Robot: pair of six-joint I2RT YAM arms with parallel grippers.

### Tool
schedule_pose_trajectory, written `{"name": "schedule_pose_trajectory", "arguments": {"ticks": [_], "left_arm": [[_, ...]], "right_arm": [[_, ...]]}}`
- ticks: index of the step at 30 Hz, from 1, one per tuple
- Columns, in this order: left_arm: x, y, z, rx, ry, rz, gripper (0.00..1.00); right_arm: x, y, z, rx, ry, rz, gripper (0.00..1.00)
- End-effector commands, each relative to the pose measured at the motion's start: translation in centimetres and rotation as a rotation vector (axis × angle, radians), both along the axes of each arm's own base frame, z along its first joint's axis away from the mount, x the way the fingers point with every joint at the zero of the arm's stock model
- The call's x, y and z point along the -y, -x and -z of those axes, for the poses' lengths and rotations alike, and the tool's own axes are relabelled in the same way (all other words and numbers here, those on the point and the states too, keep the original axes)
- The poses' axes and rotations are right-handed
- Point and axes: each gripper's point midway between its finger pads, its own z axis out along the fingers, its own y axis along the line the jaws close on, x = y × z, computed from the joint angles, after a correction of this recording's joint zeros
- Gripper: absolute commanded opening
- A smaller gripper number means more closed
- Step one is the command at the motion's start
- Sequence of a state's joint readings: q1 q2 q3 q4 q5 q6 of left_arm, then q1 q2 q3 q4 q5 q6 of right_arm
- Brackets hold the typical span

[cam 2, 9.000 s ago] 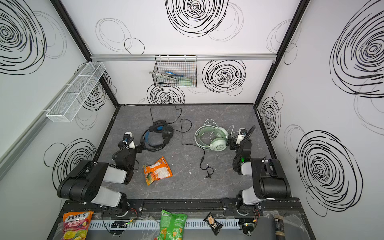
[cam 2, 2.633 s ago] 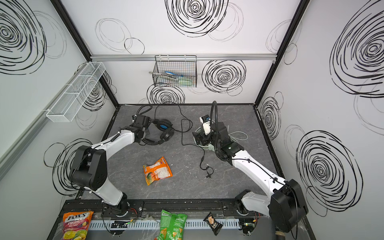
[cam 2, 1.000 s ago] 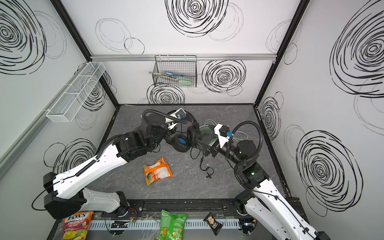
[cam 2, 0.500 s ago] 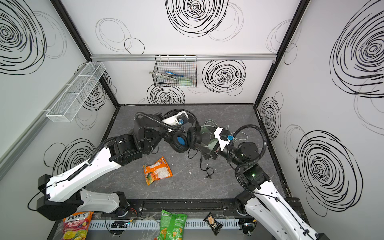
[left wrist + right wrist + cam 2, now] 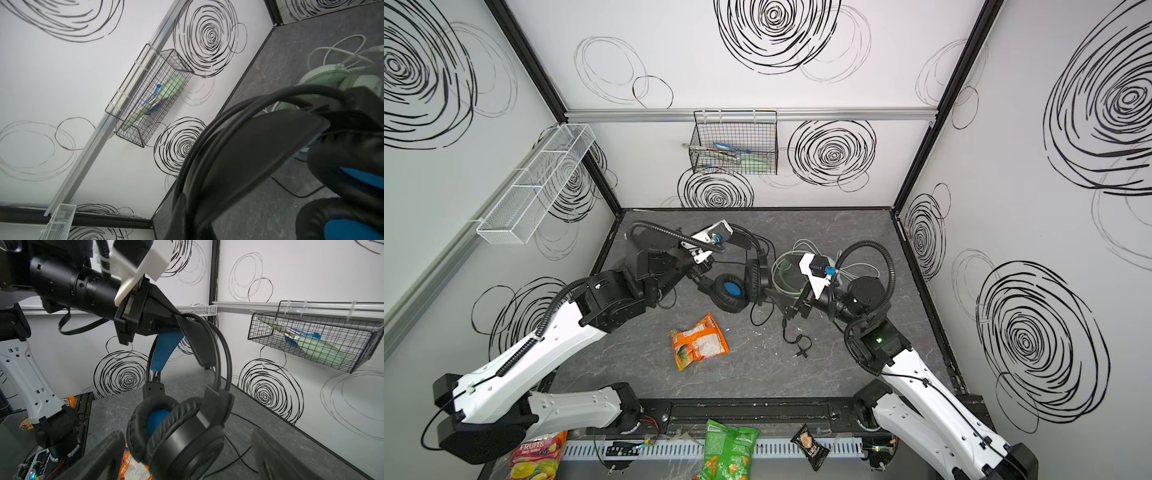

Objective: Wrap the headphones

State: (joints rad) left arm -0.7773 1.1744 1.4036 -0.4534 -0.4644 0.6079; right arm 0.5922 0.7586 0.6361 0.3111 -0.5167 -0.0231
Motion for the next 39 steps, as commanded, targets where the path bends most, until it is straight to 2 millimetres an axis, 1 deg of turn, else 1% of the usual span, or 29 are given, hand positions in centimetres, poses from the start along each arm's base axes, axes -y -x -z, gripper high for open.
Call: {"name": "schedule_pose_trajectory", "arguments": {"ticks": [1, 5, 9, 12, 16, 20, 24, 28, 33, 39], "left_arm": [[-2.0, 0.0, -6.3, 0.087, 0.25, -0.046, 0.0], [-3.4, -0.1, -7.5, 0.078, 0.344, -0.054, 0.0], [-4.0, 0.4, -9.5, 0.093, 0.442, -0.034, 0.0], [-3.9, 0.9, -10.6, 0.097, 0.499, -0.01, 0.0], [-3.8, 1.4, -11.5, 0.095, 0.551, 0.009, 0.0], [-3.7, 2.0, -12.5, 0.094, 0.587, 0.034, 0.0], [-3.5, 2.3, -13.4, 0.085, 0.616, 0.048, 0.0], [-3.5, 2.5, -14.1, 0.082, 0.649, 0.057, 0.0], [-3.4, 2.5, -15.1, 0.086, 0.689, 0.065, 0.0], [-3.3, 2.5, -16.6, 0.1, 0.74, 0.073, 0.0]], "right_arm": [[-0.3, 0.6, 0.6, -0.001, -0.016, -0.026, 1.0], [-0.2, 0.6, 2.1, -0.029, -0.019, -0.021, 0.99], [-0.5, 0.3, 3.6, -0.047, -0.006, -0.021, 0.99], [-0.7, 0.0, 4.2, -0.046, -0.004, -0.021, 0.97], [-1.3, -0.1, 4.7, -0.045, -0.01, -0.049, 0.96], [-2.2, -0.4, 5.6, -0.082, 0.007, -0.084, 0.94], [-3.1, -0.1, 6.2, -0.102, 0.019, -0.137, 0.93], [-3.8, 0.0, 7.1, -0.122, 0.031, -0.168, 0.88], [-4.2, -0.5, 7.7, -0.145, 0.02, -0.166, 0.81], [-4.5, -0.9, 8.2, -0.152, 0.013, -0.161, 0.69]]}}
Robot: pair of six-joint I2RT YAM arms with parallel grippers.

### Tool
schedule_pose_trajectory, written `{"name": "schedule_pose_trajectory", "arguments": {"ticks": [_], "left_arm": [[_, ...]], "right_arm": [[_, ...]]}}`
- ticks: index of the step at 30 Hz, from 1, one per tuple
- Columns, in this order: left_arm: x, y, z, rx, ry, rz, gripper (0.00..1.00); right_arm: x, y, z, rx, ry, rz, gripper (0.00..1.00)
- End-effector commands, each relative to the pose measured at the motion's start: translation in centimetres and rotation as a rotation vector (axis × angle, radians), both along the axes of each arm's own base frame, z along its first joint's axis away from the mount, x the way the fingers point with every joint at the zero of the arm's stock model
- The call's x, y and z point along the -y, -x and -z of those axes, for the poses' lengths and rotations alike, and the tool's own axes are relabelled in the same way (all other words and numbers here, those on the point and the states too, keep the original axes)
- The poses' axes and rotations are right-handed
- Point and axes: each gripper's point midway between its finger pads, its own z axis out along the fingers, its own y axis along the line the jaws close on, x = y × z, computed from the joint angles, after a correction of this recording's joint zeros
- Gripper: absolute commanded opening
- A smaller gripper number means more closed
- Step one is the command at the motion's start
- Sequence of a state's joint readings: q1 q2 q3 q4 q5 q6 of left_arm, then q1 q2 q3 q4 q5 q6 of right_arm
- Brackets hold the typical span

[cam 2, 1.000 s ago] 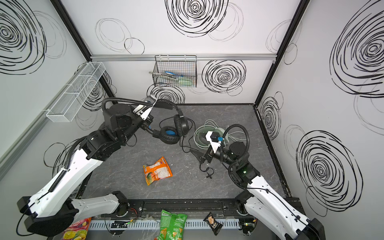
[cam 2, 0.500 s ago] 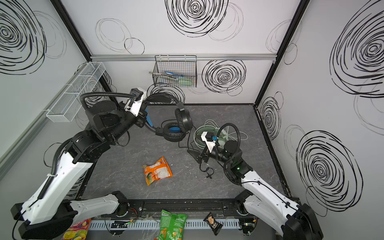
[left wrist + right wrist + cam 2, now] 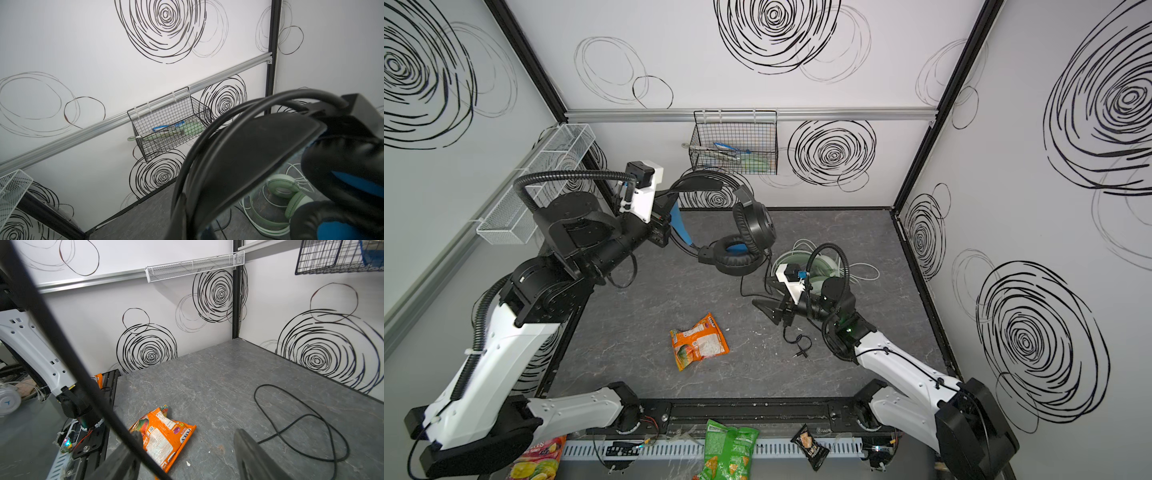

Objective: Wrap the headphones

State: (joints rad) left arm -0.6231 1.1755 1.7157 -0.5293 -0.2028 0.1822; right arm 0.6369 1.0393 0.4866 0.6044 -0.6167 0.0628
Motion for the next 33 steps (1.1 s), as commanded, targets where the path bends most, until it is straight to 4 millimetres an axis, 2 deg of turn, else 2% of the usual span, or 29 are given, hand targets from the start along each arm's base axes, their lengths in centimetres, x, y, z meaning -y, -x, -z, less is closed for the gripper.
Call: {"name": "schedule_pose_trajectory", "arguments": {"ticks": [1, 6, 13, 23, 33], "left_arm": [[-0.7, 1.1, -5.4, 0.112, 0.172, 0.014, 0.0], [-0.9, 1.4, -6.8, 0.128, 0.218, 0.025, 0.0], [-1.5, 2.0, -8.1, 0.145, 0.283, 0.036, 0.0], [-2.1, 2.8, -9.0, 0.152, 0.357, 0.066, 0.0], [-3.9, 3.4, -10.3, 0.192, 0.404, 0.0, 0.0]], "right_arm": [[-0.1, 0.3, -0.9, 0.031, -0.043, -0.006, 0.68], [0.1, 0.0, -0.8, 0.028, -0.062, 0.016, 0.65], [-0.2, -0.4, -0.9, 0.031, -0.076, 0.018, 0.56], [-1.2, -1.9, -1.3, 0.034, -0.102, 0.024, 0.55], [-1.7, -2.6, 1.0, -0.009, -0.085, 0.022, 0.46]]}}
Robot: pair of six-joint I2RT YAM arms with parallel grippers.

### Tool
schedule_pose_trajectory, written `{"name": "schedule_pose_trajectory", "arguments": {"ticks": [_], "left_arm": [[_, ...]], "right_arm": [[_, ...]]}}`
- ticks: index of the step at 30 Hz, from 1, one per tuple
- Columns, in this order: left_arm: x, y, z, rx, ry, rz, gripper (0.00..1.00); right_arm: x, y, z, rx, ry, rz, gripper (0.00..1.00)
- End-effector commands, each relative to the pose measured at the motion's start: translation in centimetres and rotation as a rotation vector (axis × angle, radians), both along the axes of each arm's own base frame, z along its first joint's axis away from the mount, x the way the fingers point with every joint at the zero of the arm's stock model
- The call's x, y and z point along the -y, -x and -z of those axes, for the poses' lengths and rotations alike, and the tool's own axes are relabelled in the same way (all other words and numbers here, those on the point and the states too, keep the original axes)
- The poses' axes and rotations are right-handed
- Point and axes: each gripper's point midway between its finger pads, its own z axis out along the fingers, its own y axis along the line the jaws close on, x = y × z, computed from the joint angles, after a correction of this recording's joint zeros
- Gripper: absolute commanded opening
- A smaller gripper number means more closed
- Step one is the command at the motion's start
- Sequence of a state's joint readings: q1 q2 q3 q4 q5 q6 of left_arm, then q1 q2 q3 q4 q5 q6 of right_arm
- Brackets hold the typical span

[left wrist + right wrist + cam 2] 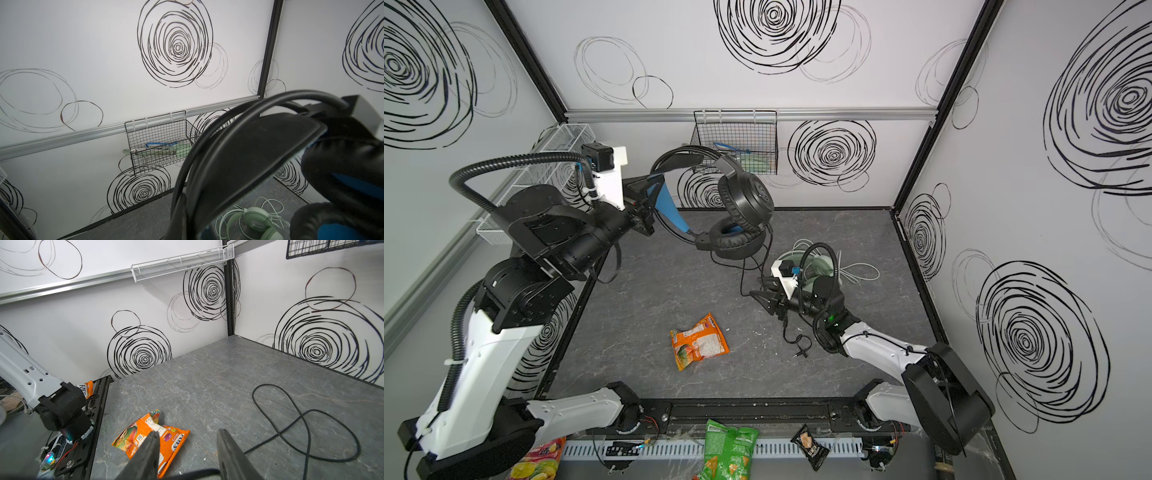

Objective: Wrap the headphones

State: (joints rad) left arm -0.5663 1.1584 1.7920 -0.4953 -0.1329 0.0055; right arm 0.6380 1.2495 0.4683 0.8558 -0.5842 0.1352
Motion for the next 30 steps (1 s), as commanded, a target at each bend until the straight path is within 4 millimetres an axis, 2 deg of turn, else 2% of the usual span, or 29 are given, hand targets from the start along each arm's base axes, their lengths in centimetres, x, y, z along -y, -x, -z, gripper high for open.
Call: {"name": "schedule_pose_trajectory", "arguments": {"ticks": [1, 7, 15, 20, 25, 28, 30], "left_arm": [[-2.2, 2.1, -5.8, 0.159, 0.177, -0.028, 0.0], [-2.1, 2.0, -5.6, 0.15, 0.184, -0.022, 0.0], [-2.2, 2.1, -6.1, 0.161, 0.2, -0.024, 0.0], [-2.3, 2.1, -5.8, 0.156, 0.2, -0.03, 0.0], [-3.2, 1.9, -5.3, 0.156, 0.202, -0.074, 0.0], [-3.8, 1.5, -4.8, 0.152, 0.197, -0.103, 0.0], [-4.3, 1.1, -4.2, 0.148, 0.181, -0.133, 0.0]], "right_arm": [[-0.3, 0.1, -1.3, 0.037, -0.048, -0.012, 0.45], [-0.6, -0.1, -1.0, 0.026, -0.056, -0.023, 0.4], [-0.9, -0.8, 0.6, -0.001, -0.04, -0.011, 0.39], [-0.9, -0.9, 0.9, -0.011, -0.045, -0.006, 0.3], [-0.1, -1.0, 0.9, -0.001, -0.03, 0.04, 0.12], [0.8, -2.1, 1.5, -0.015, 0.028, 0.131, 0.0], [2.2, -3.0, 1.8, -0.021, 0.074, 0.232, 0.0]]}}
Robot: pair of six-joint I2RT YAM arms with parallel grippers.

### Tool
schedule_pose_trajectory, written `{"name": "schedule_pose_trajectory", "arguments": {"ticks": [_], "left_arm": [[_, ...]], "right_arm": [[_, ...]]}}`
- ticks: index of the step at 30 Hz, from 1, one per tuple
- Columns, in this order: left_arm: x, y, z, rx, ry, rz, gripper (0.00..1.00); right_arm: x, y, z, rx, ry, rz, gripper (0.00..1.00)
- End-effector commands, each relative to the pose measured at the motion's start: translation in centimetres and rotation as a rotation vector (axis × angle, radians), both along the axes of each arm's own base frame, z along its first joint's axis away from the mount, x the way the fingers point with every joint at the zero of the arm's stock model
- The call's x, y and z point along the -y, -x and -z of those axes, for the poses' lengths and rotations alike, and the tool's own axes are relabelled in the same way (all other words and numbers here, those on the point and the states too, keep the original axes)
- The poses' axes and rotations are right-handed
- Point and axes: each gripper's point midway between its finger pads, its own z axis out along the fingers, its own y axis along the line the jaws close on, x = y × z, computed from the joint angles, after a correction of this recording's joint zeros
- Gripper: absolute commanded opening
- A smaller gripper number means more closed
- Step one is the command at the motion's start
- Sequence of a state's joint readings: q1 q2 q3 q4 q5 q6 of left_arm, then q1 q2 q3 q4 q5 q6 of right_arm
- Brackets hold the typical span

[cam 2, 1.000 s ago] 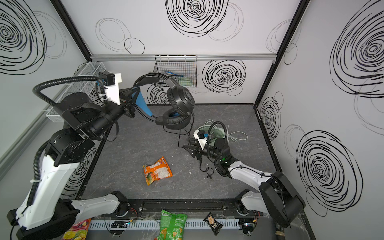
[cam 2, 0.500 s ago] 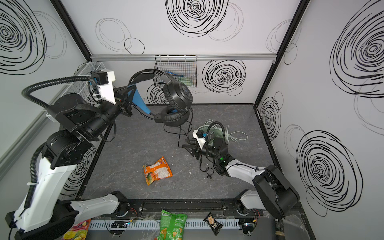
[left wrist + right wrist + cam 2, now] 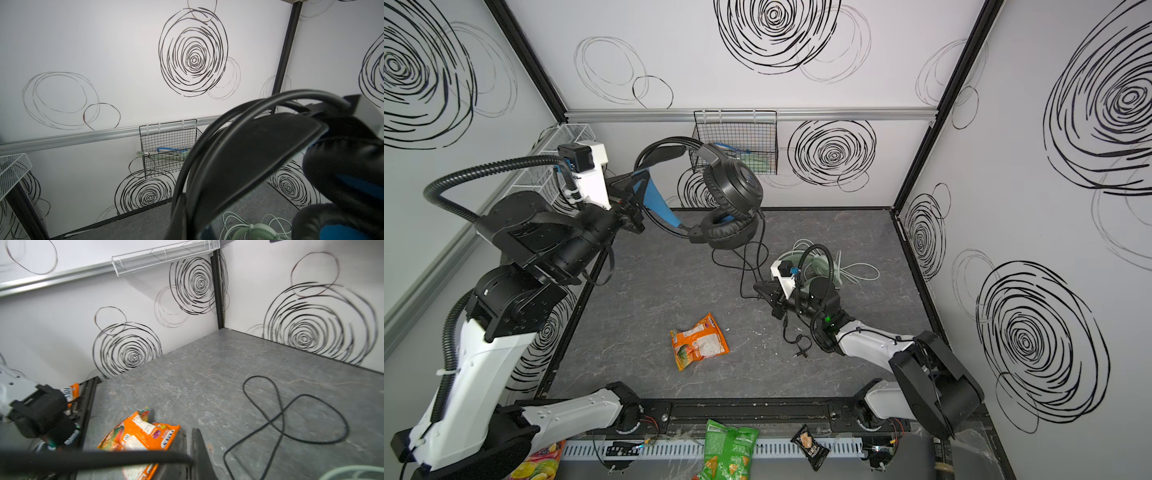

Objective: Wrap the headphones

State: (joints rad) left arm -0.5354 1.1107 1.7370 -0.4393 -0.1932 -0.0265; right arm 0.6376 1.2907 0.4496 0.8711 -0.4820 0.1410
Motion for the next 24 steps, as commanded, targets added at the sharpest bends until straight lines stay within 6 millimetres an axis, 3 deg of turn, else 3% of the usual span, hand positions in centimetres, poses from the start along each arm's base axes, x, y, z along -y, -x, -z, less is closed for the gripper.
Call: {"name": "schedule_pose_trajectory", "arguments": {"ticks": [1, 6, 12, 19, 24], "left_arm": [[-2.2, 0.8, -3.4, 0.121, 0.11, -0.064, 0.0], [-3.5, -1.0, -0.6, 0.084, 0.063, -0.149, 0.0], [-5.4, -3.4, 4.0, 0.009, 0.009, -0.235, 0.0], [-7.2, -5.0, 9.2, -0.079, -0.09, -0.327, 0.0], [-7.6, -5.6, 13.1, -0.151, -0.174, -0.363, 0.0]], "right_arm": [[2.3, -1.6, -0.2, 0.019, 0.072, 0.174, 0.0], [7.1, -3.0, -2.8, 0.066, 0.133, 0.444, 0.0], [9.3, -1.7, -8.1, 0.248, 0.171, 0.502, 0.0], [10.6, -0.8, -12.0, 0.326, 0.255, 0.563, 0.0], [9.6, 0.5, -15.0, 0.396, 0.293, 0.568, 0.0]]}}
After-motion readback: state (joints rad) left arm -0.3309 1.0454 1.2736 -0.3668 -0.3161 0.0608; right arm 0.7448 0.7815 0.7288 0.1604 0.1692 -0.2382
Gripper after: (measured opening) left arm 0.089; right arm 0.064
